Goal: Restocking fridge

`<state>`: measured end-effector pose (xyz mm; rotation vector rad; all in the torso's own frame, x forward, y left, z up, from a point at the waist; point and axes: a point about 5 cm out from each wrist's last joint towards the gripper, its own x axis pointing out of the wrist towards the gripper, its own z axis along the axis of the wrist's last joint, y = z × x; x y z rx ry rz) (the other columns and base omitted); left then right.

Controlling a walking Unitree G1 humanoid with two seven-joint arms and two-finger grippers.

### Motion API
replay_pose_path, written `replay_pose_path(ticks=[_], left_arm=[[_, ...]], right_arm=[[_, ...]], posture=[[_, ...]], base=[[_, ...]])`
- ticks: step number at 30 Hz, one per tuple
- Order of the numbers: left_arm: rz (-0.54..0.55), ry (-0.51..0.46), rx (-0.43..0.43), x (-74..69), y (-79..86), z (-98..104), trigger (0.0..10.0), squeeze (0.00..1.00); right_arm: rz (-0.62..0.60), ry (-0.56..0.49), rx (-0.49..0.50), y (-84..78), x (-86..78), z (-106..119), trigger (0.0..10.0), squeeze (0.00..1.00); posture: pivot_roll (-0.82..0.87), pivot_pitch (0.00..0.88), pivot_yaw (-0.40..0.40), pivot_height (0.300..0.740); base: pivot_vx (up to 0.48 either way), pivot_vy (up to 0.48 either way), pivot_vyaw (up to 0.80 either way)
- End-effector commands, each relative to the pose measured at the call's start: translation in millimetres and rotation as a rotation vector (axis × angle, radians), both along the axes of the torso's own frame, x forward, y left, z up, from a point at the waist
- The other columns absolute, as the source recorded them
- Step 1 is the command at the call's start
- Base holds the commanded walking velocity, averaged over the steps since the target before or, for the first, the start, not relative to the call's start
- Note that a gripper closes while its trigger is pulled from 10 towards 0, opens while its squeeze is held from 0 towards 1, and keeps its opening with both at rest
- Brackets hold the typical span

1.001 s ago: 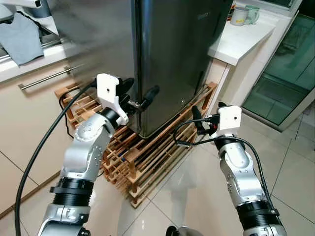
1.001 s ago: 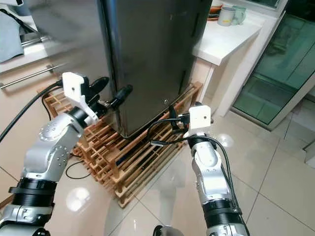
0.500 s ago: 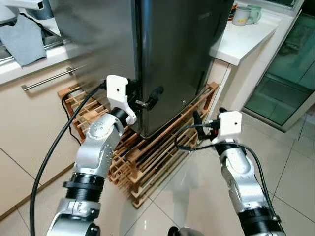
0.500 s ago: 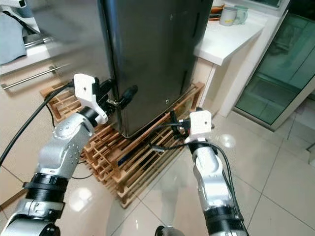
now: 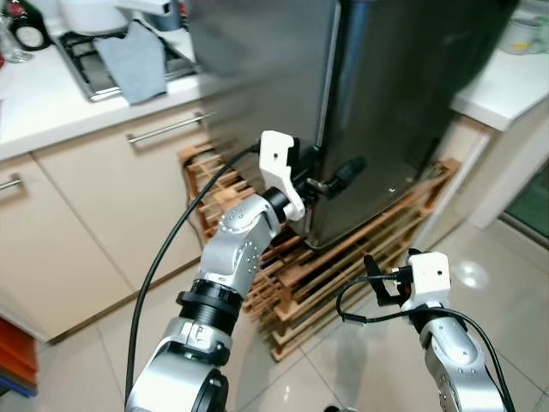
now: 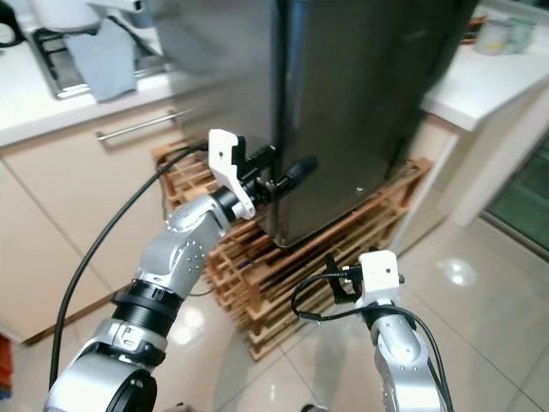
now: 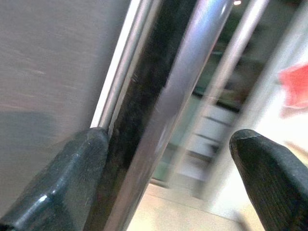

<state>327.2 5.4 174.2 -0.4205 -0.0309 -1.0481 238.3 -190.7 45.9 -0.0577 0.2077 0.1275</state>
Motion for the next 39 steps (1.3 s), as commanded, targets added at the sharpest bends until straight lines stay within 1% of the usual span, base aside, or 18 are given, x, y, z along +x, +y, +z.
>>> replay_pose_path(ticks=[1,2,3,5,9,11,15,17,19,21,25,28,30,33,35,37,38,39], left_arm=[[-0.342,-0.144,-0.13,-36.4,-67.4,49,10.0,0.0],[-0.484,-0.175,-0.181,-56.3,-88.0,64,10.0,0.0],[-0.484,-0.175,-0.181,-56.3,-88.0,64,10.0,0.0],[-0.594,-0.217,-0.213,-73.0,-100.5,75,10.0,0.0],[-0.638,-0.243,-0.251,-76.6,-96.1,88,10.0,0.0],[-0.591,-0.224,-0.254,-67.2,-85.5,86,10.0,0.0],[-0.393,-0.183,-0.2,-39.6,-36.9,69,10.0,0.0],[-0.24,-0.175,-0.105,-25.9,0.8,52,10.0,0.0],[-0.134,-0.15,-0.072,-17.7,25.5,43,10.0,0.0],[0.016,-0.104,-0.035,-11.2,66.9,30,10.0,0.0],[0.148,-0.067,0.023,-18.8,120.3,15,10.0,0.0],[0.166,-0.074,0.06,-33.4,145.4,16,10.0,0.0],[0.171,-0.079,0.084,-43.0,160.1,20,10.0,0.0],[0.224,-0.082,0.106,-44.6,171.1,22,10.0,0.0],[0.442,-0.07,0.108,-34.9,194.4,23,10.0,0.0],[0.493,-0.061,0.099,-32.7,199.3,23,10.0,0.0],[0.677,-0.04,0.119,-24.8,212.0,20,10.0,0.0],[0.677,-0.04,0.119,-24.8,212.0,20,10.0,0.0]], right_arm=[[-0.016,0.028,0.028,-2.1,-3.7,-3,10.0,0.0],[-0.034,0.069,0.038,-4.4,-11.0,-12,10.0,0.0],[-0.034,0.069,0.038,-4.4,-11.0,-12,10.0,0.0],[-0.037,0.093,0.039,-5.8,-16.8,-18,10.0,0.0],[-0.01,0.125,0.025,-4.0,-26.6,-24,10.0,0.0],[-0.002,0.163,0.027,-2.1,-35.7,-31,10.0,0.0],[-0.008,0.225,0.062,10.5,-55.9,-46,10.0,0.0],[-0.019,0.192,0.122,33.4,-52.9,-44,10.0,0.0],[-0.007,0.168,0.14,48.2,-48.2,-40,10.0,0.0],[0.041,0.131,0.181,75.1,-39.6,-34,10.0,0.0],[0.222,0.084,0.302,123.8,-24.9,-15,10.0,0.0],[0.367,0.076,0.367,161.7,-18.2,-7,10.0,0.0],[0.39,0.064,0.36,180.8,-8.3,-3,10.0,0.0],[0.357,0.046,0.322,185.3,1.4,1,10.0,0.0],[0.241,-0.004,0.179,174.1,20.5,5,10.0,0.0],[0.211,-0.013,0.152,168.9,25.2,6,10.0,0.0],[0.14,-0.046,0.064,154.0,36.1,8,10.0,0.0],[0.14,-0.046,0.064,154.0,36.1,8,10.0,0.0]], posture=[[-0.16,0.0,0.044,0.74],[-0.17,0.0,0.043,0.74],[-0.17,0.0,0.043,0.74],[-0.18,0.0,0.042,0.74],[-0.18,0.0,0.037,0.74],[-0.18,0.0,0.032,0.74],[-0.16,0.0,0.03,0.74],[-0.15,0.0,0.033,0.74],[-0.15,0.0,0.034,0.74],[-0.12,0.0,0.023,0.74],[-0.07,0.0,-0.007,0.74],[-0.02,0.0,-0.038,0.74],[-0.01,0.0,-0.048,0.74],[0.01,0.0,-0.06,0.74],[0.02,0.0,-0.065,0.74],[0.02,0.0,-0.065,0.74],[0.02,0.0,-0.066,0.74],[0.02,0.0,-0.066,0.74]], base=[[0.0,0.0,0.0],[0.0,0.0,0.0],[0.0,0.0,0.0],[0.0,0.0,0.0],[0.0,0.0,0.0],[0.0,0.0,0.0],[0.0,0.0,0.0],[0.0,0.0,0.0],[0.0,0.0,0.0],[0.0,0.0,0.0],[0.0,0.0,0.0],[0.0,0.0,0.0],[0.0,0.0,0.0],[0.0,0.0,0.0],[0.0,0.0,0.0],[0.0,0.0,0.0],[0.0,0.0,0.0],[0.0,0.0,0.0]])
